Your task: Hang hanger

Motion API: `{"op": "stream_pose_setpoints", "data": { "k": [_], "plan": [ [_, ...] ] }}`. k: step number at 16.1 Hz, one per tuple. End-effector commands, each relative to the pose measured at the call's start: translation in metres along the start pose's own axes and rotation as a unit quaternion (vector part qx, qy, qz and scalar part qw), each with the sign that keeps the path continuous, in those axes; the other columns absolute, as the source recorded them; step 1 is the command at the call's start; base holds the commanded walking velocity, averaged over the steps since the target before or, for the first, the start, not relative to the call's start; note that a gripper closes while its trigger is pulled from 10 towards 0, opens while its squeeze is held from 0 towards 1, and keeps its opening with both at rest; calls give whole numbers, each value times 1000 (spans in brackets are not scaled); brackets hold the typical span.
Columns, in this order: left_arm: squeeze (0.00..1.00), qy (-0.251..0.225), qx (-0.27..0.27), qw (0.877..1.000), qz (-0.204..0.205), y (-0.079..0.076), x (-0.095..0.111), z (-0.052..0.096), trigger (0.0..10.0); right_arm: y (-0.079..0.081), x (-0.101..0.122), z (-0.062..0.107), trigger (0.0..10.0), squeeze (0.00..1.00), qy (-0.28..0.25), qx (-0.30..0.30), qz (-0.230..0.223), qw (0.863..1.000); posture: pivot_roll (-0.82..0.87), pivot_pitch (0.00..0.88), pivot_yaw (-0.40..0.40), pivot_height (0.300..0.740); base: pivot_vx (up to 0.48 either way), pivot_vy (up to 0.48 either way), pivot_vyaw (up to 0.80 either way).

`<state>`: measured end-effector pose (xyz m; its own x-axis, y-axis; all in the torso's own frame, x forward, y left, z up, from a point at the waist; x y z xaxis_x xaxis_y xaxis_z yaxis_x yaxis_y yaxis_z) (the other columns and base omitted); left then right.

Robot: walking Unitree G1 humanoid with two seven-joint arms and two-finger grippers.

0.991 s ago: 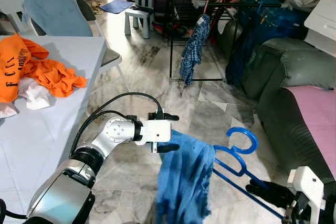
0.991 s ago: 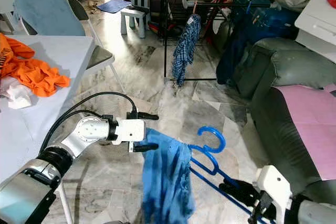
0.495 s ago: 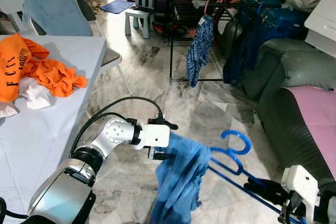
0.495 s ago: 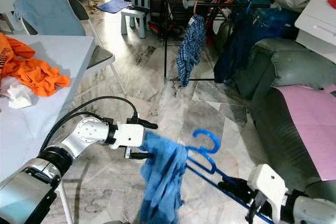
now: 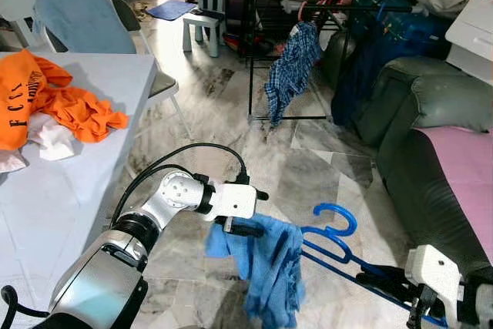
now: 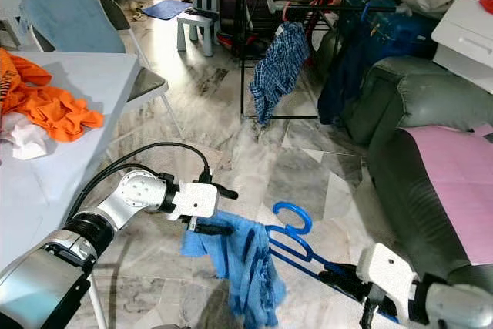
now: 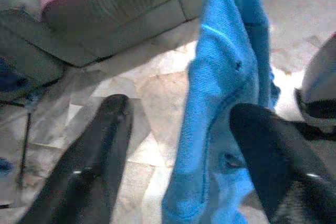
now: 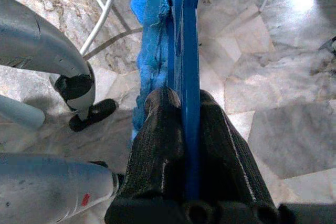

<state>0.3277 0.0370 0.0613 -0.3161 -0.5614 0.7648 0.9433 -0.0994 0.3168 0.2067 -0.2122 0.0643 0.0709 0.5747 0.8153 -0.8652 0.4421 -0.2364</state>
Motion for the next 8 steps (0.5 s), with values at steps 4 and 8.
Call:
{"op": "stream_pose_setpoints", "data": {
  "k": [4,8],
  "plan": [
    [0,23,-13,1000,4,0,-4,-1,0,-4,10,-3,10000,0,-15,3,31,999,18,0,-52,740,0,0,0],
    [0,30,-8,999,14,4,-2,-6,667,-4,12,-3,10000,0,-15,7,42,999,13,0,-51,740,0,0,0]
  ]
}}
Point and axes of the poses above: a point about 5 cm out from each wrist's last joint towards the gripper, its own z axis pointing back from the gripper into the wrist, its own x axis along the axis of the wrist's last joint, y = z × x, the point moved 6 cm from there along -z, pointing out of the wrist towards the gripper, and after that the axes turned 8 degrees about z, right-handed, at the moved point
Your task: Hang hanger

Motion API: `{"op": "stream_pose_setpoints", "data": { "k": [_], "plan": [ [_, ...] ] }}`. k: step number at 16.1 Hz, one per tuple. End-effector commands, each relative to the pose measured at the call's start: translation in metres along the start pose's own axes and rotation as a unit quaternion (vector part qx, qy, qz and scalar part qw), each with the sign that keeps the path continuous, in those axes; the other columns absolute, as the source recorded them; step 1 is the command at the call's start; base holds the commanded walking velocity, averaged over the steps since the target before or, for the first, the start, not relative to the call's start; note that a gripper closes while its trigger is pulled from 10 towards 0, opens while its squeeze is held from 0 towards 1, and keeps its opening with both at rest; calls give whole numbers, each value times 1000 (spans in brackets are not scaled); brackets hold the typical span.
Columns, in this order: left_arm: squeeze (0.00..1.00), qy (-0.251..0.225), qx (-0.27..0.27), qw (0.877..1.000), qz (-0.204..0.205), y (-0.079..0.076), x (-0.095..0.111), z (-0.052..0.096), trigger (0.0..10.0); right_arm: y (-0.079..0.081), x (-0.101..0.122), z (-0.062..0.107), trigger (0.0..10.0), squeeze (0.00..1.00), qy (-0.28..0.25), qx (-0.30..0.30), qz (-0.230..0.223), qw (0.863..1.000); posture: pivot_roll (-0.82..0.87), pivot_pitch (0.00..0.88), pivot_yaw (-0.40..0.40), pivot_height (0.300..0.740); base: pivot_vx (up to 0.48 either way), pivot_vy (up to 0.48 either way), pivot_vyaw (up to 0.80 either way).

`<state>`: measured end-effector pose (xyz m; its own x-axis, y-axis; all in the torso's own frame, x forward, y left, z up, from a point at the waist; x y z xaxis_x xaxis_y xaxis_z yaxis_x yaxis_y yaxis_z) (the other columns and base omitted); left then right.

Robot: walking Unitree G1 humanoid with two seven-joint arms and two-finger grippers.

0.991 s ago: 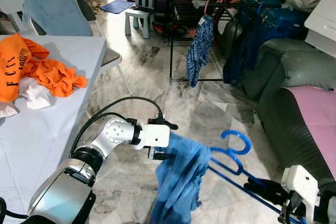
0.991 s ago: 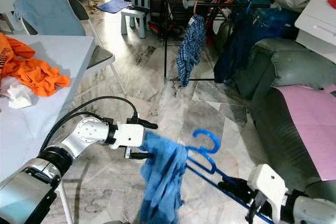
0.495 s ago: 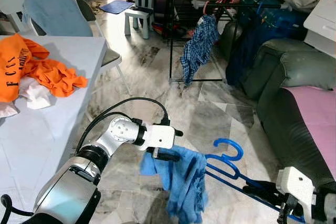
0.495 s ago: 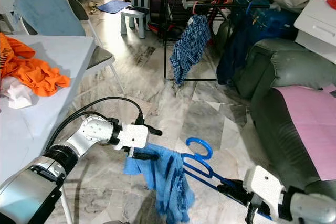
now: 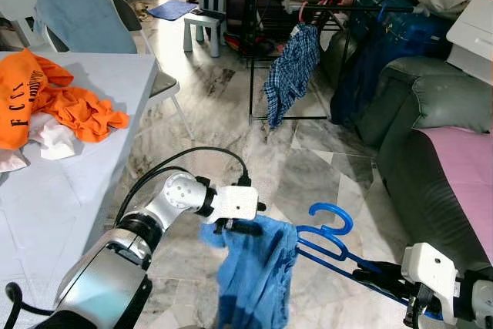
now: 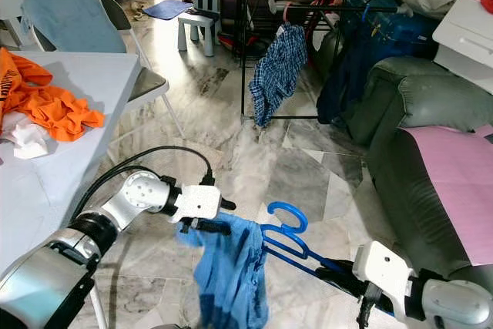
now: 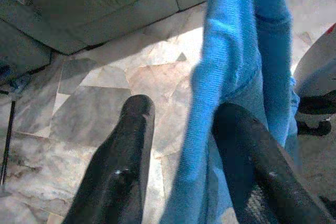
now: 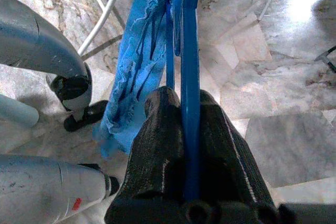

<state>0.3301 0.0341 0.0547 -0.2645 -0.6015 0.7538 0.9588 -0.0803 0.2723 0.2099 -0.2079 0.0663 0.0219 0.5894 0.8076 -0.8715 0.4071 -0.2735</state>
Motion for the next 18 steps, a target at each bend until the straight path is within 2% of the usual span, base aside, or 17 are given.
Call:
{"op": "stream_pose_setpoints", "data": {
  "k": [1,6,11,17,18],
  "plan": [
    [0,13,-3,1000,-7,4,2,-1,0,-4,7,1,10000,0,-5,4,25,1000,13,0,-50,740,0,0,0],
    [0,36,-12,999,4,5,-3,0,0,-10,6,-1,10000,0,2,-4,49,999,14,0,-46,740,0,0,0],
    [0,42,-37,998,21,-3,-6,-3,0,-12,5,-3,10000,0,5,-13,59,998,13,0,-43,740,0,0,0],
    [0,37,-38,998,36,-3,-6,-2,0,-22,0,-7,10000,0,13,-35,58,998,17,0,-45,740,0,0,0],
    [0,36,-37,998,36,-3,-6,-2,0,-21,0,-7,10000,1000,13,-29,44,999,18,0,-47,740,0,0,0]
  ]
}}
Point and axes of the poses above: a point about 5 cm out from each wrist's last joint towards the gripper, its own z axis pointing back from the gripper into the wrist, its own x axis along the axis of the wrist's last joint, y = z × x, the point moved 6 cm from there along -z, pointing out of the wrist towards the gripper, and after that the axes turned 8 degrees about z, right-handed, at the moved point
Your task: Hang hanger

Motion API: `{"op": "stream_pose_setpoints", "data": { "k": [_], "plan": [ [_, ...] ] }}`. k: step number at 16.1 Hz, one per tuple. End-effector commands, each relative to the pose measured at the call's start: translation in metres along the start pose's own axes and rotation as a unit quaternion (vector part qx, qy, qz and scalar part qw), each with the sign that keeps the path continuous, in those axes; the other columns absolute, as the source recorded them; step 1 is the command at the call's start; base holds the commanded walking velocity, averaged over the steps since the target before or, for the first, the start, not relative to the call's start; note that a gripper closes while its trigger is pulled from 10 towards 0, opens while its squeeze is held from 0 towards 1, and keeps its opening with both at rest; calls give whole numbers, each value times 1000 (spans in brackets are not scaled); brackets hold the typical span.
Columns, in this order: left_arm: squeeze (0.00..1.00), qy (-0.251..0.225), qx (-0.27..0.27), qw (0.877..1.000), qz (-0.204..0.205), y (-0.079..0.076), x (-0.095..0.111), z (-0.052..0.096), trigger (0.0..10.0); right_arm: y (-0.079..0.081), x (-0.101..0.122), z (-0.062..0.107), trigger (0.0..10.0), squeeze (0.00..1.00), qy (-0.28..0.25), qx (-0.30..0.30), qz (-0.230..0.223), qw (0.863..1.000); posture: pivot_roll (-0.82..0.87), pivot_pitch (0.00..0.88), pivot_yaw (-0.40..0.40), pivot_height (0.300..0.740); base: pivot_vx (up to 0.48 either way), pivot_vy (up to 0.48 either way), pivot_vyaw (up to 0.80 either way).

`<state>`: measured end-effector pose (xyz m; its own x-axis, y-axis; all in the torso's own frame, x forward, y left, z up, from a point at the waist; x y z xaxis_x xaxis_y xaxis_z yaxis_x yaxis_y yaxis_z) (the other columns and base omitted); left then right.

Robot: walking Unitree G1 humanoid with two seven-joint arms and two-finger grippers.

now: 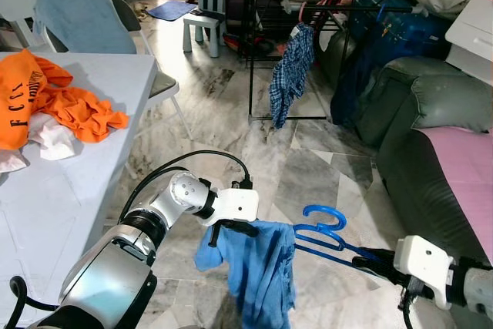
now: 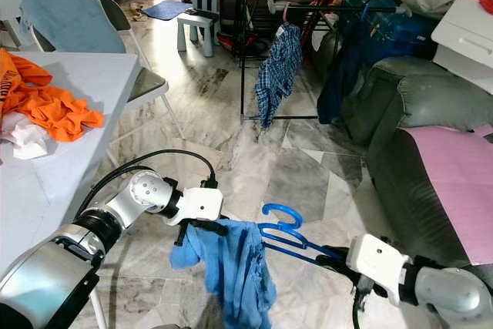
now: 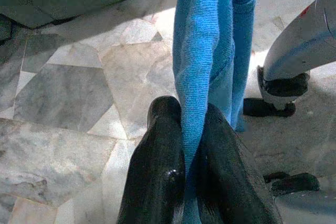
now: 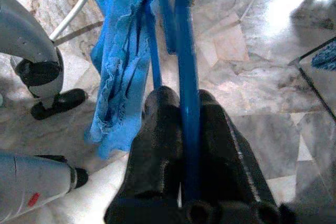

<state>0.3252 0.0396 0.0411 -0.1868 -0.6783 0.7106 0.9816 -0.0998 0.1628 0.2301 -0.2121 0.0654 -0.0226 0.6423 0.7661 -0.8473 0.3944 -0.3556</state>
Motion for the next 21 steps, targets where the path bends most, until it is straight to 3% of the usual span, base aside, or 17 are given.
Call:
{"op": "stream_pose_setpoints", "data": {
  "k": [1,5,7,14,17,21],
  "plan": [
    [0,-13,12,1000,4,7,7,3,0,0,2,1,10000,1000,-7,12,-17,1000,19,0,-50,740,0,0,0],
    [0,-36,46,997,46,15,3,11,0,-7,-1,17,10000,1000,52,29,41,997,18,0,-55,740,0,0,0],
    [0,-30,59,996,52,17,-2,14,0,-22,3,23,10000,1000,65,0,66,996,17,0,-55,740,0,0,0],
    [0,-28,79,993,77,16,-13,16,0,-57,-8,59,10000,1000,130,-73,94,984,7,0,-58,740,0,0,0],
    [0,-40,108,989,93,23,-13,19,0,-65,-6,59,10000,1000,123,-117,96,981,5,0,-54,740,0,0,0],
    [0,-89,189,970,127,48,0,29,0,-82,13,50,10000,1000,58,-212,75,973,9,0,-56,740,0,0,0]
  ]
}}
Point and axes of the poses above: a point about 5 cm out from each wrist's last joint towards the gripper, its own z axis pointing back from the gripper into the wrist, its own x axis along the axis of the wrist's last joint, y = z × x, the point moved 6 cm from there along -z, pointing out of the wrist towards the gripper, and after that the axes turned 8 degrees about z, right-handed, at the moved point
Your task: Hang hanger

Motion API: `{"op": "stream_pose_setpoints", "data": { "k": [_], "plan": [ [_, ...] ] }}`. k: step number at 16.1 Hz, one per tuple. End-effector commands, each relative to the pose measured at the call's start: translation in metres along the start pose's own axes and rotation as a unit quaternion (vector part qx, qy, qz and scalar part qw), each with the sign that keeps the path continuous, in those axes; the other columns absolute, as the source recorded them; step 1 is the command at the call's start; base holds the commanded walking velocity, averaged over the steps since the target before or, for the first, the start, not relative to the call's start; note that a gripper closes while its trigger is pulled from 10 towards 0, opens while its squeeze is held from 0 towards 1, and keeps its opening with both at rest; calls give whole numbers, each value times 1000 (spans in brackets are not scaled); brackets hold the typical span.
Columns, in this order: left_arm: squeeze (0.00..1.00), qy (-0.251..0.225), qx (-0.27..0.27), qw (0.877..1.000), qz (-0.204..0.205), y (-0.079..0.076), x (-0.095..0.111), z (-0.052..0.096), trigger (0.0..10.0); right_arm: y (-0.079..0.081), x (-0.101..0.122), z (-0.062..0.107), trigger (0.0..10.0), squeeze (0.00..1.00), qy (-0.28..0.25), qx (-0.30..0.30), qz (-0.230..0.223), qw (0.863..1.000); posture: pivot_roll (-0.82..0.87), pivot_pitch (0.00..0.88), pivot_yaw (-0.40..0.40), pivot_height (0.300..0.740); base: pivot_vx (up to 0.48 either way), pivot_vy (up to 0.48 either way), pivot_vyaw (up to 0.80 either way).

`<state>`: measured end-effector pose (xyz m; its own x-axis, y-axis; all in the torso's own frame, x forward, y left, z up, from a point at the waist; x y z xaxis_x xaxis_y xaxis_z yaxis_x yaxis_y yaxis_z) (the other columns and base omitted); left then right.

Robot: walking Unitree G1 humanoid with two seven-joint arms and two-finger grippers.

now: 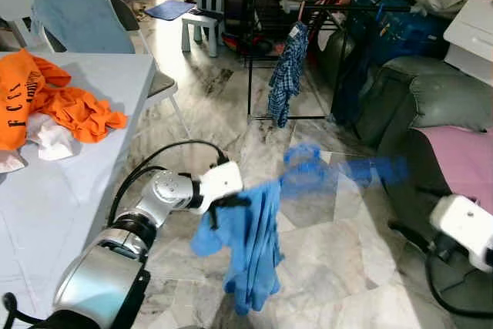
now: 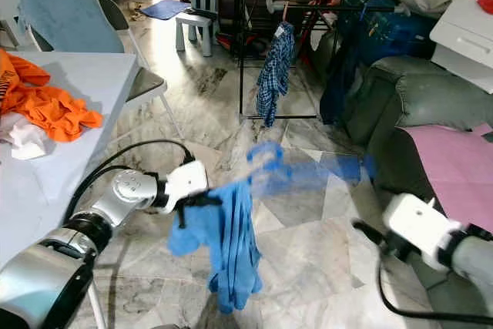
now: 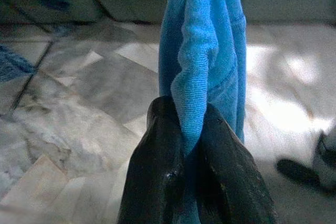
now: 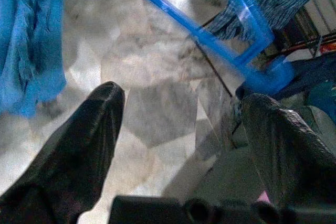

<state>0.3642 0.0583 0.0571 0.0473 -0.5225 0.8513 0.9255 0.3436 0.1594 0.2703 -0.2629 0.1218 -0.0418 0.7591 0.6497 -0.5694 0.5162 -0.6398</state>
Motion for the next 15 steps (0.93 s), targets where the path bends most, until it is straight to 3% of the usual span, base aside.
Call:
{"op": "stream_pose_setpoints", "data": {
  "k": [1,3,4,6,12,15],
  "plan": [
    [0,-20,23,1000,3,11,13,2,0,-8,8,2,10000,1000,-17,-21,-13,1000,9,0,-55,740,0,0,0],
    [0,-65,42,995,56,19,27,2,0,6,16,-8,10000,1000,-45,-31,-68,996,11,0,-53,740,0,0,0],
    [0,-68,41,995,59,19,28,2,0,6,16,-9,10000,1000,-45,-36,-72,996,11,0,-53,740,0,0,0],
    [0,-129,13,987,89,23,56,7,0,7,23,-25,10000,1000,-70,-77,-122,987,21,0,-53,740,0,0,0],
    [0,-168,-78,982,32,5,92,8,0,19,24,-63,10000,1000,-88,-121,-238,960,42,0,-58,740,0,0,0],
    [0,-193,-140,971,-1,-9,118,14,0,22,21,-80,10000,1000,-91,-139,-295,941,53,0,-57,740,0,0,0]
  ]
}}
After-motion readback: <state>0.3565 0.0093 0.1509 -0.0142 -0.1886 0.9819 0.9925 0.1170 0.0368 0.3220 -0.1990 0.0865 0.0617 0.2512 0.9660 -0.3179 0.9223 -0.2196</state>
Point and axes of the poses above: a point about 5 cm out from each wrist's last joint towards the gripper, its own z axis pointing back from the gripper into the wrist, its own x axis along the axis of the wrist's last joint, y = z × x, the point moved 6 cm from there along -z, pointing out of the wrist towards the gripper, and after that the axes turned 8 degrees about z, right-handed, at the moved point
